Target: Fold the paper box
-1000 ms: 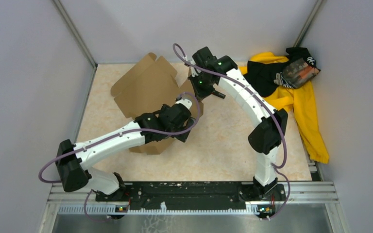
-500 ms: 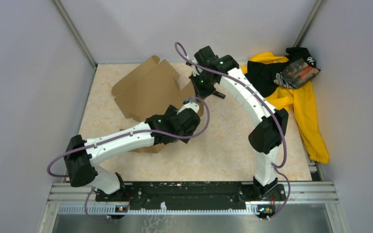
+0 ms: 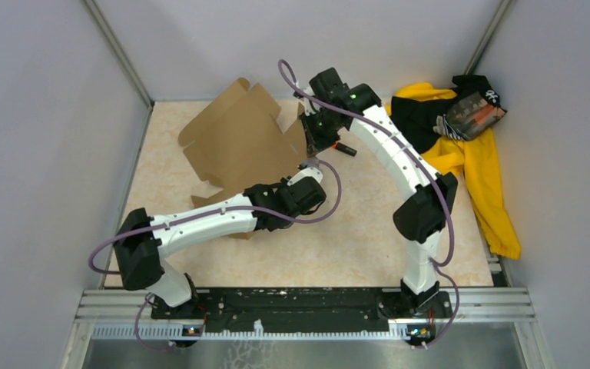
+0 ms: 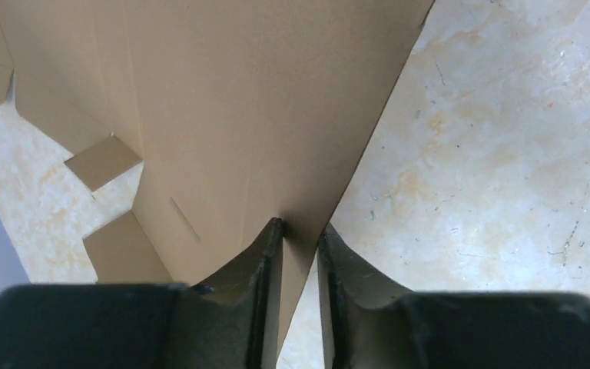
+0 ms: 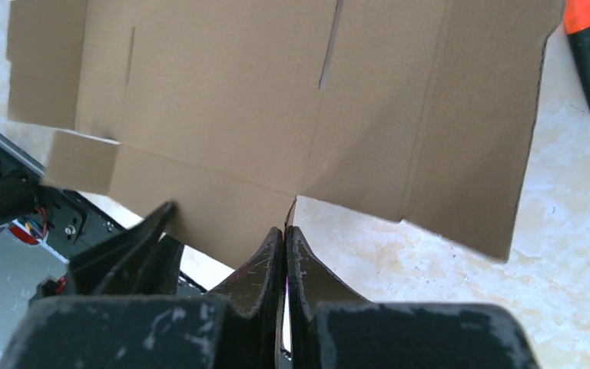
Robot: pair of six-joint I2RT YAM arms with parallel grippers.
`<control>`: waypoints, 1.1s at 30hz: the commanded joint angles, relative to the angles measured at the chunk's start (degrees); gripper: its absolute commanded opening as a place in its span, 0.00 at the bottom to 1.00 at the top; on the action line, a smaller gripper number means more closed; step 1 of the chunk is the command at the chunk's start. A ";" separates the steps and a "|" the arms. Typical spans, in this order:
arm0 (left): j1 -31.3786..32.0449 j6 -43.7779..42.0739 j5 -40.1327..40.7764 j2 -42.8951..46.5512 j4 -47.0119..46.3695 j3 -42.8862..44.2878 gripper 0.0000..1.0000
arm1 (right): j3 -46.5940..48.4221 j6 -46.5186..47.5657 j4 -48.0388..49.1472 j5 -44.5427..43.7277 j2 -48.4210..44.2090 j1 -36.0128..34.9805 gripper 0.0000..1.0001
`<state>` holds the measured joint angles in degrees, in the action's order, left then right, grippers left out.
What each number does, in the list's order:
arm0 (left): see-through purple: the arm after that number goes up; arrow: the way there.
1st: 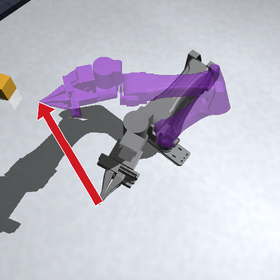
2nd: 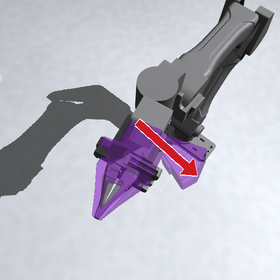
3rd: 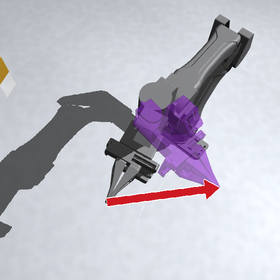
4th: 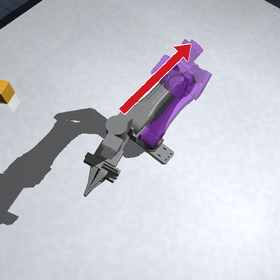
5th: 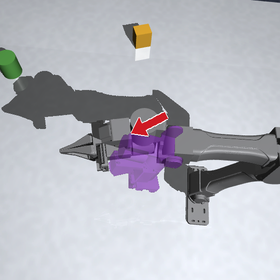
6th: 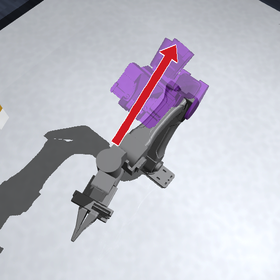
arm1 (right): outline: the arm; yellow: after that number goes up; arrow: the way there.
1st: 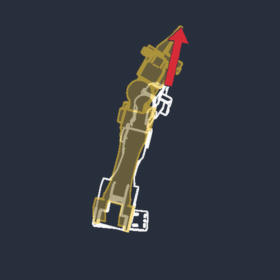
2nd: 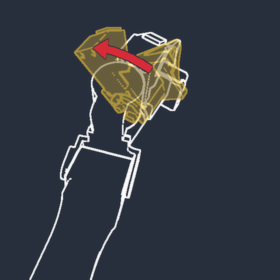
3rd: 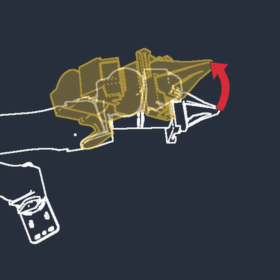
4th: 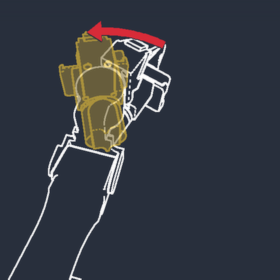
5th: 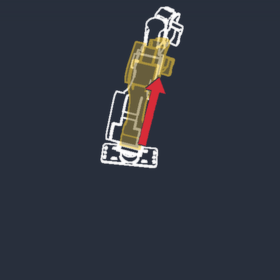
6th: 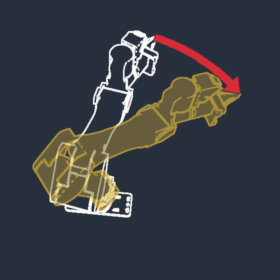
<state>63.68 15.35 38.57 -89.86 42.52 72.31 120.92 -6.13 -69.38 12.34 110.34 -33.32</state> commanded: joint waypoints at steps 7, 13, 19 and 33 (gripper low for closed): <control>0.32 1.34 3.30 -2.24 2.46 3.66 0.00 | 3.27 -0.54 1.62 2.15 -1.01 0.97 0.00; 0.31 1.49 5.01 -0.70 2.61 6.05 0.00 | 3.28 -1.77 2.50 1.99 -1.88 2.03 0.13; -0.33 2.27 4.53 -0.43 4.71 10.84 0.00 | 2.47 -4.34 4.72 -3.70 -5.08 3.53 0.52; -10.70 6.99 -7.31 -1.07 8.39 24.61 0.00 | -17.80 -6.61 20.05 -25.22 -24.55 5.89 0.62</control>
<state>55.64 18.92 35.40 -91.96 49.43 92.07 106.76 -13.10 -55.68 -7.03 89.82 -27.59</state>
